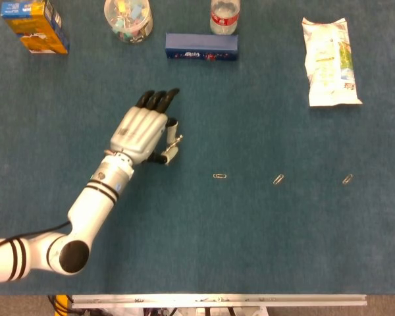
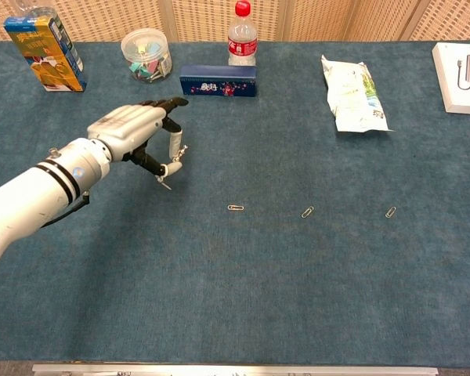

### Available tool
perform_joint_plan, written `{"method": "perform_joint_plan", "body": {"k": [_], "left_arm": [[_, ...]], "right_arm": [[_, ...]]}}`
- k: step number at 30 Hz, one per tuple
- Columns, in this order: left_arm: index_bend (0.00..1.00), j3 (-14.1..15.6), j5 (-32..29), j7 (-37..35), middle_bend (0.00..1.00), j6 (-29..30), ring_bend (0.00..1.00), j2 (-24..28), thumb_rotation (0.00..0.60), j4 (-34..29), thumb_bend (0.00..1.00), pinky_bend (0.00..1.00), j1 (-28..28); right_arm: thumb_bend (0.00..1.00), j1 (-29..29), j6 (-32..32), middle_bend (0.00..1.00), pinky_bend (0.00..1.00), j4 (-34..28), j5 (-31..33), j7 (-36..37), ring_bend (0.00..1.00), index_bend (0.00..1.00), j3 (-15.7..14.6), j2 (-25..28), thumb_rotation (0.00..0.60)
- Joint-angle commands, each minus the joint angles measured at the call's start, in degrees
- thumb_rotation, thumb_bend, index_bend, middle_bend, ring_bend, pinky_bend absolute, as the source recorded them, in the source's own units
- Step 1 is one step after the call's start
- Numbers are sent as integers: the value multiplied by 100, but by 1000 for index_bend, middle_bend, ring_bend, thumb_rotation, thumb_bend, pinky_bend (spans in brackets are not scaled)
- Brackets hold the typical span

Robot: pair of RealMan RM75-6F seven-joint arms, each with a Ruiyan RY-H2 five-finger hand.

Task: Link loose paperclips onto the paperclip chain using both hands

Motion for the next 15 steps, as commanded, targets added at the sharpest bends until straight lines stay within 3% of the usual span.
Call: {"method": "perform_joint_plan", "body": {"k": [1,10,15], "left_arm": [[585,-156,-114,156,0,-57,0,57,600,-68,327,0,-192],[588,-320,-437,608,0,-313,0,-135,600,83,326,0,-803],[594,-347,-427,466,0,-567,0,-319,600,339,327,0,-1048]], "right_arm": [[12,-27,52,288,464,-12,-31,42,214,334,14,29,600],[13,-124,187,288,464,37,-93,285,213,334,54,112,600],[13,-220,282,288,464,118,-87,442,214,334,65,147,600]]}}
